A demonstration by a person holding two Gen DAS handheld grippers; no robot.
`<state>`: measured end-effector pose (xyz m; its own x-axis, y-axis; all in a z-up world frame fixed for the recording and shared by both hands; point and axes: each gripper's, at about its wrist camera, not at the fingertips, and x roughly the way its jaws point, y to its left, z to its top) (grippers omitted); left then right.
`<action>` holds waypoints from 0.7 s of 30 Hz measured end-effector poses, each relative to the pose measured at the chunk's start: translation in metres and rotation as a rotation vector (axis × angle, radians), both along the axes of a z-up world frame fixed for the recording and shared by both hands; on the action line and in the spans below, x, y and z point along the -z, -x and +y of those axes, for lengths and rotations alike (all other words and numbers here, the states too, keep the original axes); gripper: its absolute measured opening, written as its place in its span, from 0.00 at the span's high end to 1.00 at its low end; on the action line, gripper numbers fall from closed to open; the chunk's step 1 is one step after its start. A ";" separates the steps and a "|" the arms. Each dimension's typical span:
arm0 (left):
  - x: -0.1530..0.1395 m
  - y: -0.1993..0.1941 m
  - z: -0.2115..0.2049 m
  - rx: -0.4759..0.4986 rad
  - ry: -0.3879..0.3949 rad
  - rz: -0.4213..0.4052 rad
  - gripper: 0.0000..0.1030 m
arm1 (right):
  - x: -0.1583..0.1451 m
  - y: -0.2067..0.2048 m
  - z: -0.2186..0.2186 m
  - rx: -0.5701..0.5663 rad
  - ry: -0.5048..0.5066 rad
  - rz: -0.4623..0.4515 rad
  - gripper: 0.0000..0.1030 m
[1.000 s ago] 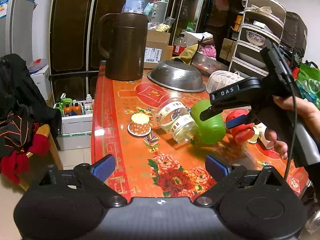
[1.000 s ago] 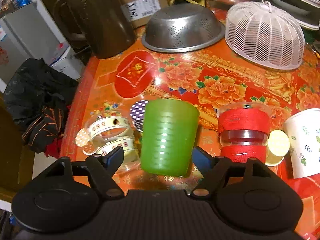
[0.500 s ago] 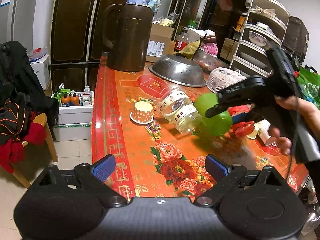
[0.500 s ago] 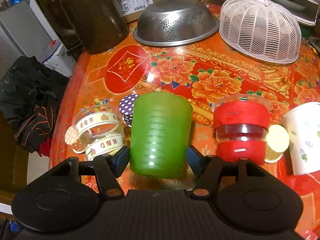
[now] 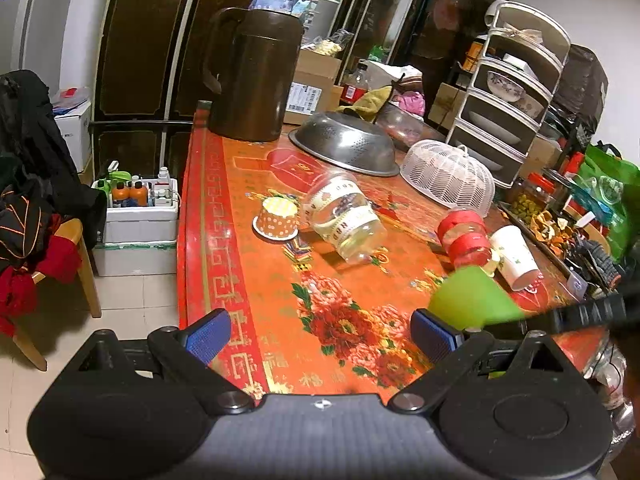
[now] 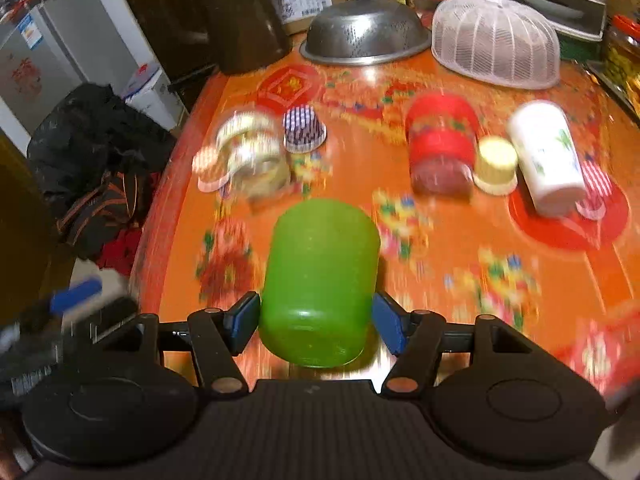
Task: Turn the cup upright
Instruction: 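Lift the green cup off the table with the right tool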
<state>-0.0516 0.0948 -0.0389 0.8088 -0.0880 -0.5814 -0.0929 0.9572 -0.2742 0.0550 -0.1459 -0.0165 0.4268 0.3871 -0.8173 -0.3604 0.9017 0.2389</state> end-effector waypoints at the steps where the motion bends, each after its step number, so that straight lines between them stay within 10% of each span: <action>1: 0.000 0.001 -0.001 0.005 -0.001 0.000 0.05 | 0.002 0.007 -0.002 0.001 -0.008 0.008 0.39; 11: 0.008 -0.009 -0.019 0.110 0.051 0.079 0.05 | 0.020 0.036 -0.005 -0.027 -0.055 0.059 0.37; 21: 0.019 -0.050 -0.034 0.186 0.265 0.261 0.04 | 0.020 0.046 -0.022 -0.094 -0.143 0.035 0.25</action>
<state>-0.0021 0.0607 -0.0577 0.5936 -0.3924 -0.7026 -0.0245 0.8639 -0.5032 0.0086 -0.1676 -0.0364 0.3551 0.5371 -0.7651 -0.4306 0.8204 0.3761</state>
